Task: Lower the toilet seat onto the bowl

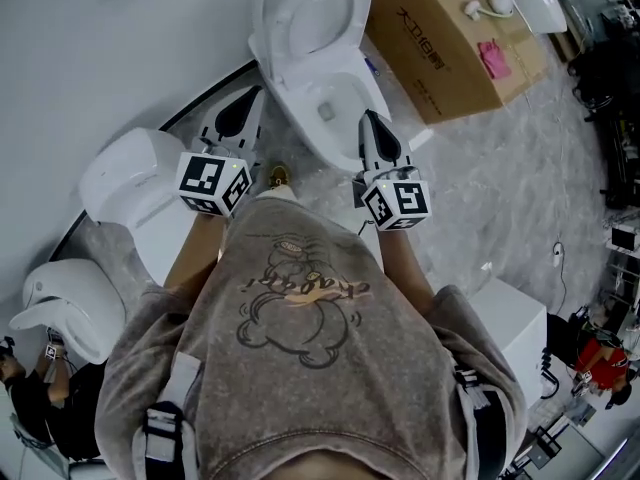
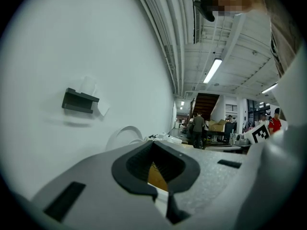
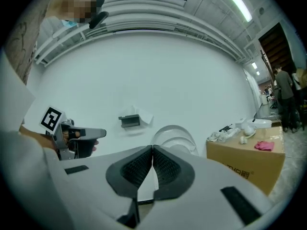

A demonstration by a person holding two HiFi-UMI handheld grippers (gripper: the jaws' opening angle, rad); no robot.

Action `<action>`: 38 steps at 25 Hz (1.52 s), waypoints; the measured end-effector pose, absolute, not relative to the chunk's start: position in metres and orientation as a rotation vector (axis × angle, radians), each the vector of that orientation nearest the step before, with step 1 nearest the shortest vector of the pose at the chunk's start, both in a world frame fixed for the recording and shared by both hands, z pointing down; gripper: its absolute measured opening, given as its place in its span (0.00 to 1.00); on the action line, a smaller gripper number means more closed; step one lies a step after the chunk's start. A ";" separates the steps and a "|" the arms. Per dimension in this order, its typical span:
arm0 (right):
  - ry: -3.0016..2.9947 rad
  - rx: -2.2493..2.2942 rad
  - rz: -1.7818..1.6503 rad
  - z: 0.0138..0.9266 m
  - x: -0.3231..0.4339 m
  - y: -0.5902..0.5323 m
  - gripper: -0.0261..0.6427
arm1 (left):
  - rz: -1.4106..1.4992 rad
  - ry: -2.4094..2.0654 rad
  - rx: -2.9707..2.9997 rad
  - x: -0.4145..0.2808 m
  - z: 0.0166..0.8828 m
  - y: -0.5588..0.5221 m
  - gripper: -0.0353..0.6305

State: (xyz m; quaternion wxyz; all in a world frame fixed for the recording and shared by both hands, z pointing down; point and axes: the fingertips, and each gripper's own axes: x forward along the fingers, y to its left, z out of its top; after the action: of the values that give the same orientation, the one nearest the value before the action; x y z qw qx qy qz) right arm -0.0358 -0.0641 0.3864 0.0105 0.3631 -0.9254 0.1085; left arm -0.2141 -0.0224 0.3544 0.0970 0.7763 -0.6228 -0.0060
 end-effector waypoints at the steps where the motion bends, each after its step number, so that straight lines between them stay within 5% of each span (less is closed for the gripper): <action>1: -2.887 1.134 0.339 0.386 -0.045 -0.074 0.08 | -0.015 -1.838 2.302 -0.221 0.355 -0.032 0.07; 16: -2.876 1.159 0.316 0.375 -0.076 -0.169 0.08 | -0.008 -1.795 2.299 -0.250 0.361 -0.126 0.07; 23: -2.870 1.143 0.319 0.377 -0.072 -0.192 0.08 | -0.057 -1.845 2.274 -0.258 0.359 -0.157 0.50; 38: -2.814 1.205 0.346 0.387 -0.051 -0.212 0.08 | 0.210 -1.775 2.309 -0.274 0.433 -0.279 0.50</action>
State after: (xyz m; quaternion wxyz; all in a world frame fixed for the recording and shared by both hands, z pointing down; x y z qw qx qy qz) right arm -0.0513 -0.2122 0.3870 0.0303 0.3910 -0.9130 0.1124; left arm -0.2738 -0.2793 0.4329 0.1105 0.7859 -0.6042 0.0716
